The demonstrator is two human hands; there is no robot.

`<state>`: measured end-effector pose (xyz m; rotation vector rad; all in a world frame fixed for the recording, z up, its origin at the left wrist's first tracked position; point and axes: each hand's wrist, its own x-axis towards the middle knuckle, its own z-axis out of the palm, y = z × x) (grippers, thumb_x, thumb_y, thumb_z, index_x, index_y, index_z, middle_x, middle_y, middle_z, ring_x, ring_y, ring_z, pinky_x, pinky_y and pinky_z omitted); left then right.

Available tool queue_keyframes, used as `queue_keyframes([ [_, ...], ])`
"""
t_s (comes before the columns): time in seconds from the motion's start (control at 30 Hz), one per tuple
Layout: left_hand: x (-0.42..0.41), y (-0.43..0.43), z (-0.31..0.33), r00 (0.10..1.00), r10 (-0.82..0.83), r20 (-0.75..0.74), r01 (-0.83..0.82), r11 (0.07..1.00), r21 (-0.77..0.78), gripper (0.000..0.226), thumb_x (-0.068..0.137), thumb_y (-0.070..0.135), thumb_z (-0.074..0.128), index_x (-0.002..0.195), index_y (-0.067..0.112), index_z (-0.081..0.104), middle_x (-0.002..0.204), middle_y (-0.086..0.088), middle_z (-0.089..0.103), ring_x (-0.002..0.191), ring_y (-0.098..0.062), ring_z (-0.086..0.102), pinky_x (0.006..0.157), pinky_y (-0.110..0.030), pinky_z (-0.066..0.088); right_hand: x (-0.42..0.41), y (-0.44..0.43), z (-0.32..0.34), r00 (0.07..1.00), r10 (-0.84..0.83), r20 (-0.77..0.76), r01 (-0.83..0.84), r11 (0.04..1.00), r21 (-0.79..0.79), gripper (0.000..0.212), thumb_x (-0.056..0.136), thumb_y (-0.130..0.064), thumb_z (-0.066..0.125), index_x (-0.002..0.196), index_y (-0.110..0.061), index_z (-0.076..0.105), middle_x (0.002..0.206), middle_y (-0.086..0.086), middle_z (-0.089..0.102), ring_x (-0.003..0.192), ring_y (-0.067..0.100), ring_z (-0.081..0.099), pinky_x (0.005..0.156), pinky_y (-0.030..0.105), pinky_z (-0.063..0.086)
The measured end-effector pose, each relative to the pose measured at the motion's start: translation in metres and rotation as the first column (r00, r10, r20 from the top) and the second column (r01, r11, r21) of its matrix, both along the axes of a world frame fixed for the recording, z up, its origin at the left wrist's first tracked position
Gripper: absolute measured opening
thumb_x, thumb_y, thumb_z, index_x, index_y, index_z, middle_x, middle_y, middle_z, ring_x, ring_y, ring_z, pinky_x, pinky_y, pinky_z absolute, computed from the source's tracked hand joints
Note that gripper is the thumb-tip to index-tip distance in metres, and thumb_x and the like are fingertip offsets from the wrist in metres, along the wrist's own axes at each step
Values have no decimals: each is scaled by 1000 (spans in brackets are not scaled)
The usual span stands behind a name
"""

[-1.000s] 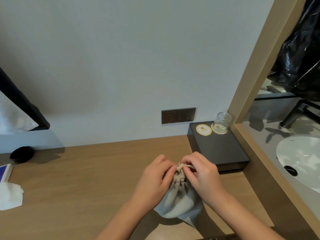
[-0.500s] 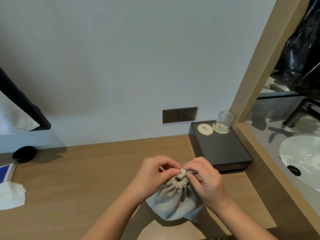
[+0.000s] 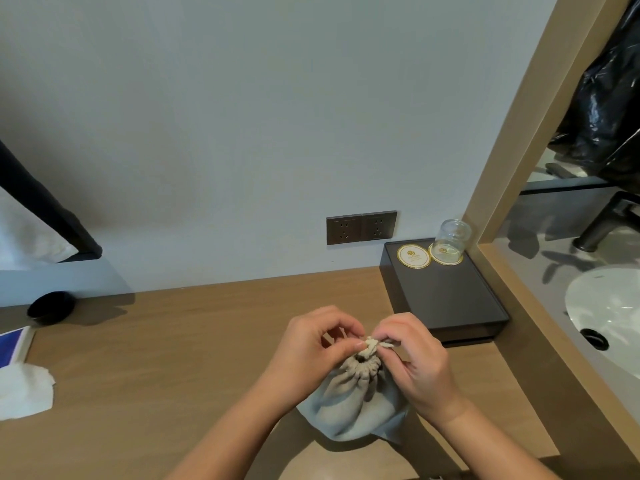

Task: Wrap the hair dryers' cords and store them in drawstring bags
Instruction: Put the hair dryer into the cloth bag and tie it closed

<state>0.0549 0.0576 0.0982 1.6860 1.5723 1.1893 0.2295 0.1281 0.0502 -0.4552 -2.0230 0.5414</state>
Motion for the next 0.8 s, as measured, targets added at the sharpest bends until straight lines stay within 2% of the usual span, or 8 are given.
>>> queue_keyframes([
  [0.17, -1, 0, -1, 999, -38, -38, 38, 999, -3, 12, 80, 15, 74, 82, 27, 72, 79, 9, 66, 73, -11, 62, 64, -18, 47, 0, -2, -1, 1000, -4, 0, 4, 1000, -15, 8, 89, -4, 58, 92, -11, 60, 89, 2, 59, 88, 7, 56, 78, 20, 47],
  [0.4, -6, 1, 6, 978, -183, -96, 170, 977, -129, 9, 87, 17, 66, 86, 24, 62, 83, 9, 59, 76, -5, 54, 64, -17, 43, 2, -3, 0, 1000, 12, 11, -11, 1000, -14, 7, 92, -7, 56, 93, -7, 63, 90, 4, 61, 88, 10, 59, 77, 23, 49],
  [0.57, -2, 1, 1, 988, -122, -91, 114, 990, -84, 11, 85, 17, 69, 85, 27, 64, 80, 12, 59, 73, -6, 56, 64, -16, 43, 4, -1, 0, 1000, -14, 13, 14, 1000, -9, 14, 93, -8, 56, 89, -1, 67, 90, 5, 63, 87, 12, 60, 76, 26, 51],
  [0.7, 1, 2, 2, 987, -83, -137, 79, 996, -35, 7, 84, 17, 71, 87, 22, 72, 78, 15, 64, 71, -4, 60, 63, -12, 45, 4, 0, -1, 1000, -30, 2, 30, 999, -23, 11, 90, -6, 60, 88, 0, 69, 87, 5, 64, 85, 11, 61, 74, 25, 51],
  [0.8, 1, 2, 4, 982, -68, -179, 67, 998, -11, 4, 84, 17, 71, 83, 21, 72, 74, 15, 64, 67, -2, 60, 61, -12, 45, 5, 2, 0, 999, -43, -11, 43, 999, -24, 11, 89, -9, 62, 88, -1, 70, 84, 5, 64, 83, 9, 61, 71, 24, 51],
])
